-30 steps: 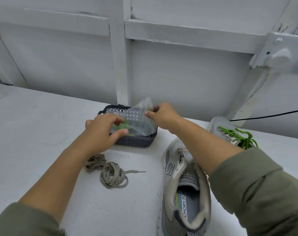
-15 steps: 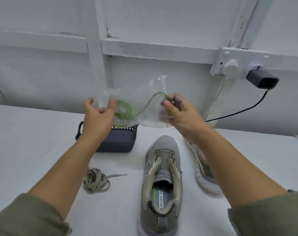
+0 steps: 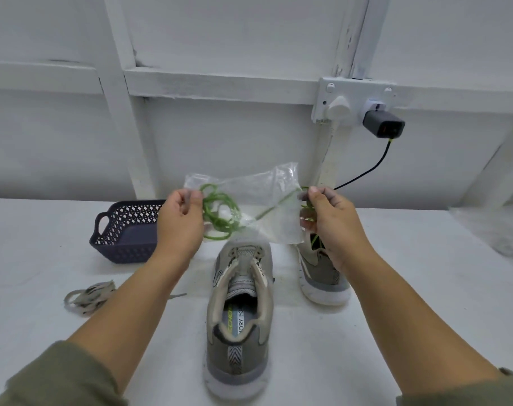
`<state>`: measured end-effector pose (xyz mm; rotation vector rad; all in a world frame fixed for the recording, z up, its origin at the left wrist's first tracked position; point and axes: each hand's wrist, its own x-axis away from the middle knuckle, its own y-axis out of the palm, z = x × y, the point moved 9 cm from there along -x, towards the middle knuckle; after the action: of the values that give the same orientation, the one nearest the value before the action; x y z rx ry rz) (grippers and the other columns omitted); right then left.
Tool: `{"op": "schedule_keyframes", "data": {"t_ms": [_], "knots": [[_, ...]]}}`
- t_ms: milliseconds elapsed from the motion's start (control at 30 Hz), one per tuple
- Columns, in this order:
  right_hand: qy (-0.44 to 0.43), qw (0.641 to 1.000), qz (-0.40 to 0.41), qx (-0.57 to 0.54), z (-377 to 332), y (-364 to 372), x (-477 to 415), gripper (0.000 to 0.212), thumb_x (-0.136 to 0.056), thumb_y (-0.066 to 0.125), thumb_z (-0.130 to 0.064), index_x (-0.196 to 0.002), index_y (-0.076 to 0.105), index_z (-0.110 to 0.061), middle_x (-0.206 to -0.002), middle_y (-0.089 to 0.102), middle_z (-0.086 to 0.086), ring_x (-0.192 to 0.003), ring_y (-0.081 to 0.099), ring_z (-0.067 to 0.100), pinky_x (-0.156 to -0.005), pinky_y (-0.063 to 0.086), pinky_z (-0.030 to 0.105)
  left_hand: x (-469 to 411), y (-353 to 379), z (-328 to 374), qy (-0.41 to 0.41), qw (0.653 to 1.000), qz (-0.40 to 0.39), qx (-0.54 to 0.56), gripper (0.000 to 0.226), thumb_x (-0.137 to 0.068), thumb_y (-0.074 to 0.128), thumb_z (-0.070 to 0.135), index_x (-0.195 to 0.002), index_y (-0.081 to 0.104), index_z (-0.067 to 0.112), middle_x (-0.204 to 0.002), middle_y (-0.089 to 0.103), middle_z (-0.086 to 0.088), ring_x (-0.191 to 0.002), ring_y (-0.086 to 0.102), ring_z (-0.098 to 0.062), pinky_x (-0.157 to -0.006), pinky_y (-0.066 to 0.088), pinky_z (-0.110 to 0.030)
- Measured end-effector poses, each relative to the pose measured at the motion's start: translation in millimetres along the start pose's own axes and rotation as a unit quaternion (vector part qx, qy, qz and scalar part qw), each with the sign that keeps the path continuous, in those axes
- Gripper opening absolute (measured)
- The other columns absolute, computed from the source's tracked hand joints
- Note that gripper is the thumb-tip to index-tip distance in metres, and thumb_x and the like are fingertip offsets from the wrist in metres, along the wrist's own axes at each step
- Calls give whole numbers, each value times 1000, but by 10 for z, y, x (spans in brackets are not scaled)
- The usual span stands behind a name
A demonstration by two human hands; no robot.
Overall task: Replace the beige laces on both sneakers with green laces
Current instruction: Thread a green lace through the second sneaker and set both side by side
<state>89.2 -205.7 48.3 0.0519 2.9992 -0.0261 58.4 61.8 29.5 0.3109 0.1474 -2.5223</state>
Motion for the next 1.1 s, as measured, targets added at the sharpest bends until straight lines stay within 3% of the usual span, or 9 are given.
{"op": "schedule_keyframes", "data": {"t_ms": [200,367,433,533,633,767,867,933,1100], "knots": [[11,973,171,-156,6,-308,56,27,-91,45,-16,-65,46,-14,-63,50,-2,-65,46,13,-57,39,21,-83,-282,-171,-24,995,78,-50,27,-102,43,31,-78,52,23,-77,58,4,-69,50,-12,-65,41,-29],[46,997,21,66,246,155,17,17,-77,51,-29,-72,54,-13,-73,55,6,-67,53,19,-65,45,35,27,-170,-190,-48,997,57,-10,32,-104,39,25,-75,51,20,-73,53,4,-61,45,-9,-49,39,-14],[40,988,-36,144,300,284,32,11,-88,49,-22,-87,58,-15,-69,54,2,-61,49,17,-59,41,28,23,-151,-196,-56,997,39,32,31,-104,38,24,-78,54,21,-77,59,5,-69,52,-10,-60,45,-16],[16,981,-133,139,264,493,90,17,-96,47,-23,-100,63,-26,-87,67,8,-73,61,25,-67,48,34,-45,-128,-139,-53,996,6,71,29,-104,40,26,-84,60,24,-90,66,2,-86,60,-16,-82,50,-34],[58,978,-185,80,234,576,134,27,-98,45,-34,-98,68,-21,-106,69,12,-85,63,22,-85,53,45,-93,-195,-83,-46,997,38,53,26,-104,40,28,-84,57,24,-87,62,3,-85,56,-15,-80,48,-32],[82,952,-240,172,257,600,216,52,-98,38,-52,-78,60,-9,-75,69,3,-71,65,16,-74,52,35,-140,-277,-139,-60,993,90,41,24,-104,37,29,-85,51,23,-87,57,4,-86,54,-16,-79,47,-33],[47,954,-116,272,227,378,95,39,-92,52,-35,-70,49,-3,-61,49,6,-55,49,15,-57,42,29,-219,-334,-220,-87,989,115,36,20,-103,36,28,-93,51,21,-91,55,4,-90,53,-18,-85,48,-34],[-9,912,-14,410,78,231,56,22,-85,55,-22,-71,47,-8,-75,45,5,-61,44,20,-48,30,25,-269,-334,-264,-103,987,114,39,23,-103,34,30,-88,51,25,-93,57,1,-93,57,-22,-92,51,-45],[-141,856,-46,496,-200,510,167,25,-94,49,-20,-117,54,-29,-107,27,-1,-79,49,20,-62,43,30,-306,-235,-247,-109,989,81,62,28,-103,35,29,-82,54,31,-93,60,2,-101,61,-27,-94,50,-54]]}}
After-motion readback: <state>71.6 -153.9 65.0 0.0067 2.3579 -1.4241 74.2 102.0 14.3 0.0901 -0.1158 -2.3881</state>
